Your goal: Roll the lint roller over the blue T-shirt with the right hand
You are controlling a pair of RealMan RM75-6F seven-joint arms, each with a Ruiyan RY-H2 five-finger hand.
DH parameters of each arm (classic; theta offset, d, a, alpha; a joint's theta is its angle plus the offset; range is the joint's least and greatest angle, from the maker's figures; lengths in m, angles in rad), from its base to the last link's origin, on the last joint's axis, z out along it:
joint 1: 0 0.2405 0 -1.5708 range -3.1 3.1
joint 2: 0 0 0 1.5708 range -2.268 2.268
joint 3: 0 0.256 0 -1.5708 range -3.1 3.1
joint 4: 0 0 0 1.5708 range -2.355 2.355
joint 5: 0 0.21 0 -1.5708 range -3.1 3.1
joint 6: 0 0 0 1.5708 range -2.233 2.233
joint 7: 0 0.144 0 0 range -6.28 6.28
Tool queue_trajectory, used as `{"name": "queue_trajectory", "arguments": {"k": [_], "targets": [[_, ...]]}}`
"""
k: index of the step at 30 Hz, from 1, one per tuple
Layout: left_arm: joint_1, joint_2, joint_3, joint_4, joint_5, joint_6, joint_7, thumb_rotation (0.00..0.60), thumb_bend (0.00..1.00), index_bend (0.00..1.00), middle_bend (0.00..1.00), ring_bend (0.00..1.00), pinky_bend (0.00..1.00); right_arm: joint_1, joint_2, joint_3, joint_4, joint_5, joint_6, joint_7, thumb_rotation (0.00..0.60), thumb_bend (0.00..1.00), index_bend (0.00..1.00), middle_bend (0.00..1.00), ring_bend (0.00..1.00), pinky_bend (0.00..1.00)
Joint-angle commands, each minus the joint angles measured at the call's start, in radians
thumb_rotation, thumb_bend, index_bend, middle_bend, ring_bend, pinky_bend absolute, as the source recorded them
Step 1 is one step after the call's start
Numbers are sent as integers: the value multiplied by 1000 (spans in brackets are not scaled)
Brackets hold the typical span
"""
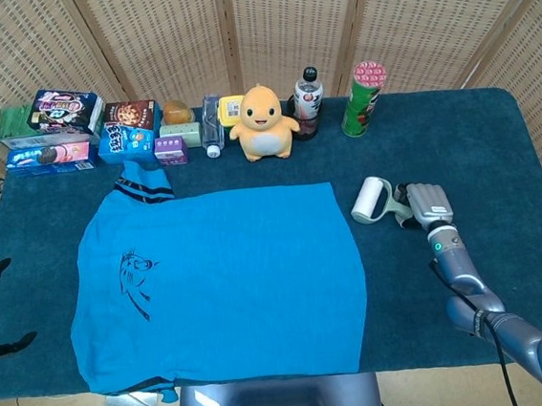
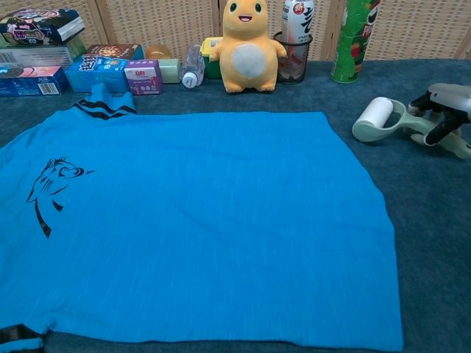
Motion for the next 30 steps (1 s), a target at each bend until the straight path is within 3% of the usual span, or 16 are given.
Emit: {"name": "queue_trajectory", "arguments": {"k": [1,6,8,18,23,30], "targets": [[0,0,0,-2,0,1,1,600,138,0,0,0,79,0,0,-3,-3,-3,0,1,600,574,472,595,532,726],[2,1,2,-3,1,3,0,600,138,0,0,0,78,0,2,-12,-5,-6,-11,-7,600,936,490,619,552,740],[3,1,2,-4,2,5,-1,600,138,0,0,0,79,-1,4,-15,-8,-8,-9,-10,600,996,500,635,565,754],[4,3,6,-4,11,5,-9,600,139,0,0,0,79,-9,2,-51,-8,-59,50,-49,600,1000,508,693,647,910],[4,4,8,-5,16,5,-12,600,138,0,0,0,79,-9,16,-73,-20,-122,89,-5,600,1000,519,698,657,927],[4,6,10,-5,23,4,-18,600,138,0,0,0,79,27,142,-85,-166,-203,94,38,600,1000,525,712,668,942]]}}
